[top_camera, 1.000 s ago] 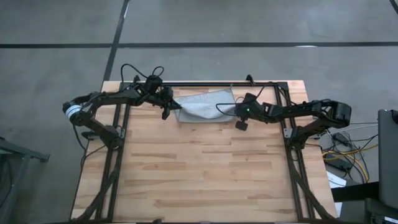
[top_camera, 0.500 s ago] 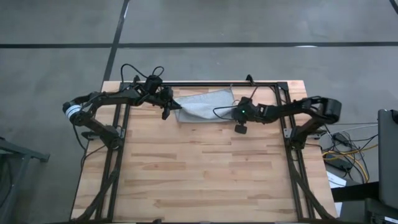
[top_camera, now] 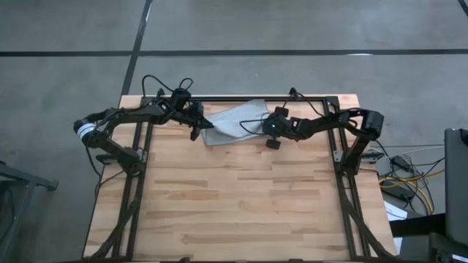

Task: Roll towel
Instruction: Fold the gray towel

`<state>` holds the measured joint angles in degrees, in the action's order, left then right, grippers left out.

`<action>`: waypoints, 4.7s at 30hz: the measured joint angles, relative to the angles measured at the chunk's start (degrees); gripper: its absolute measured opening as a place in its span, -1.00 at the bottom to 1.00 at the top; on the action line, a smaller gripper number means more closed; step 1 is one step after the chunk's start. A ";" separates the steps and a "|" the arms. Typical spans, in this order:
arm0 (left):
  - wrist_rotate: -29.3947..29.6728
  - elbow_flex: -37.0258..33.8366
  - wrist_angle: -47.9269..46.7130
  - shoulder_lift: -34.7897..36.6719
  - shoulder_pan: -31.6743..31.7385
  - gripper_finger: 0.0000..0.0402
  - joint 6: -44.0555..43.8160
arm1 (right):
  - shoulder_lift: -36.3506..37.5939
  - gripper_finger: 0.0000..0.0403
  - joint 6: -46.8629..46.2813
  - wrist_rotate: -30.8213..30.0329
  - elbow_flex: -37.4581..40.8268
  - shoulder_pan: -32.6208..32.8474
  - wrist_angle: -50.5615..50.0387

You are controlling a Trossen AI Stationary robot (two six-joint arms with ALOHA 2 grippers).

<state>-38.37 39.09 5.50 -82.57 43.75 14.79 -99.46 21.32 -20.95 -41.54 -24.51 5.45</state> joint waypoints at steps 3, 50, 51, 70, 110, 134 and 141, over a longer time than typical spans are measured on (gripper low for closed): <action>0.00 0.00 0.00 -0.01 0.00 -1.00 0.00 | 0.26 -0.82 -0.27 0.11 -0.33 -0.09 0.35; 2.73 0.02 0.04 0.44 -8.08 -1.00 -11.93 | 13.12 -0.96 -10.38 4.48 -0.20 3.28 -8.07; 3.20 0.02 0.04 0.46 -9.19 -1.00 -12.07 | 13.12 -0.96 -10.37 4.48 -0.20 3.77 -8.07; 12.94 0.04 -12.97 5.91 -25.01 -1.00 -21.88 | 17.66 -0.96 -9.79 4.51 -0.13 10.40 -15.44; 16.42 0.04 -16.52 10.83 -55.97 -1.00 -52.55 | 27.13 -0.96 -31.22 7.61 -0.02 43.43 -26.27; 38.34 0.02 -17.03 13.71 -59.25 -1.00 -65.14 | 27.15 -0.96 -25.66 0.30 -0.02 39.69 -17.16; 46.90 0.00 -23.41 17.14 -59.26 -1.00 -70.78 | 27.00 -0.96 -25.35 -1.61 -0.02 35.14 -16.80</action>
<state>8.53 39.09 -17.91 -65.43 -15.52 -56.00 -72.47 -4.03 -22.56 -41.56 10.63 -11.34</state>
